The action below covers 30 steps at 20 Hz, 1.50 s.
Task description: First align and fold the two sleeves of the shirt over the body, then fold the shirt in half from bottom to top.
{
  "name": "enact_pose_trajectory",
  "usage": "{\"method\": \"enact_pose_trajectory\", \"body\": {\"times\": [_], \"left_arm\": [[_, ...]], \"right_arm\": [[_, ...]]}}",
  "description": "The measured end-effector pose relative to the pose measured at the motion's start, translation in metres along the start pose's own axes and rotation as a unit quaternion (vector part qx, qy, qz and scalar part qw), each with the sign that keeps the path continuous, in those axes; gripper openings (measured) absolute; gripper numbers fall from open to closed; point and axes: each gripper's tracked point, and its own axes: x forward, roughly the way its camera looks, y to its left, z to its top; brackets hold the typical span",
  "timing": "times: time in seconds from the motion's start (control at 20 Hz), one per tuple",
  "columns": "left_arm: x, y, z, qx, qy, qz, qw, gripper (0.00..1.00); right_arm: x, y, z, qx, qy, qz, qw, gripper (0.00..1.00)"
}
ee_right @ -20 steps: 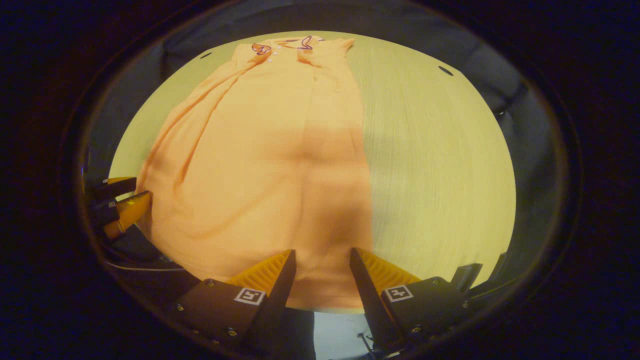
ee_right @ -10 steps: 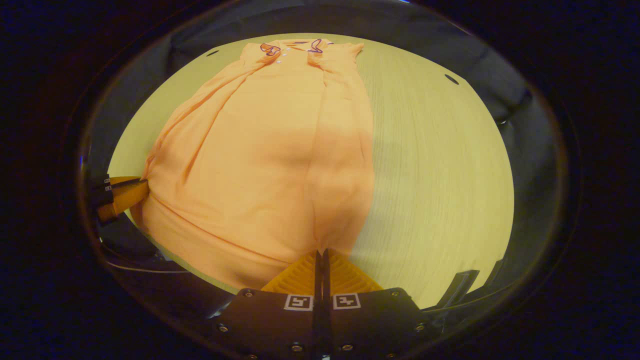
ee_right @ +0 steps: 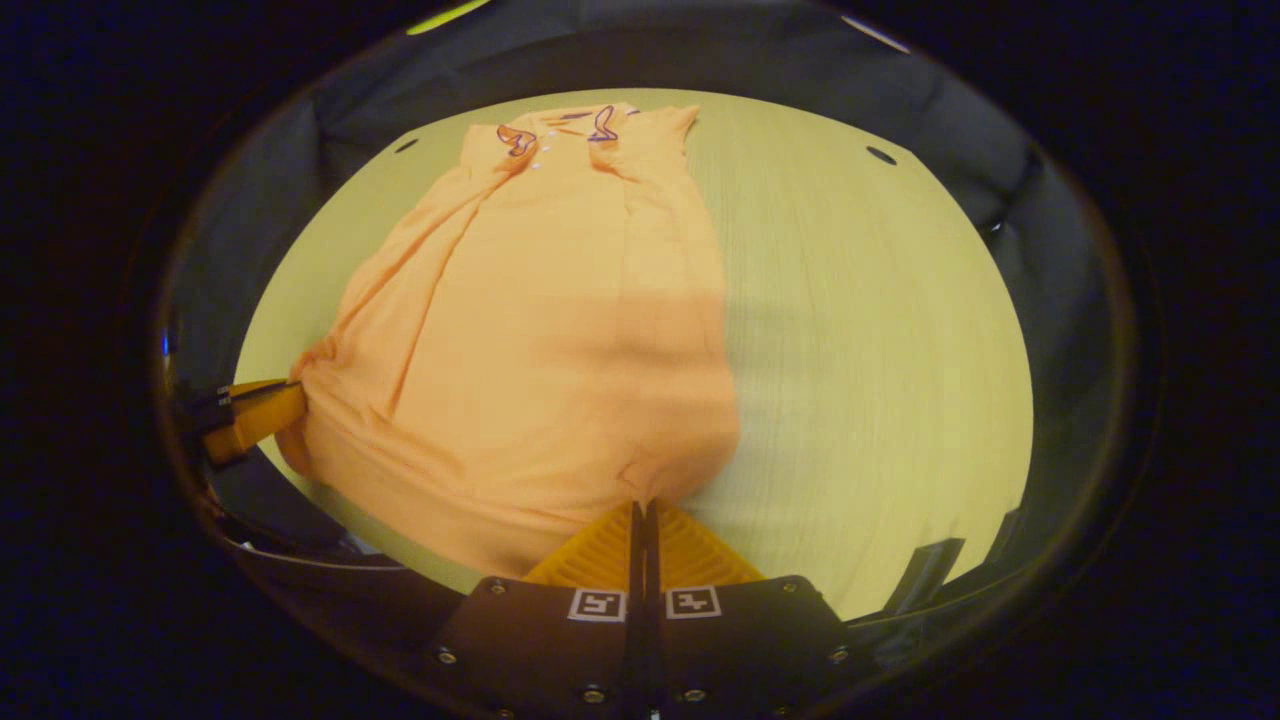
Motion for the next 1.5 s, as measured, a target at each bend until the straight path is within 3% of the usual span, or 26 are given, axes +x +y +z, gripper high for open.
{"method": "enact_pose_trajectory", "body": {"times": [0.35, 0.75, 1.15, 1.5], "left_arm": [[0.002, 0.006, 0.088, -0.003, -0.049, -0.002, 0.999, 0.06], [0.02, 0.024, 0.211, -0.014, -0.113, -0.004, 0.994, 0.06], [0.077, 0.04, 0.345, -0.009, -0.183, -0.002, 0.983, 0.06], [0.141, 0.064, 0.427, -0.003, -0.226, 0.003, 0.974, 0.06]], "right_arm": [[-0.017, -0.011, 0.077, 0.01, -0.051, 0.005, 0.999, 0.0], [-0.015, -0.031, 0.201, 0.012, -0.122, 0.013, 0.992, 0.0], [0.005, -0.052, 0.344, -0.006, -0.2, 0.013, 0.98, 0.0], [0.044, -0.062, 0.442, 0.002, -0.25, 0.02, 0.968, 0.0]]}}
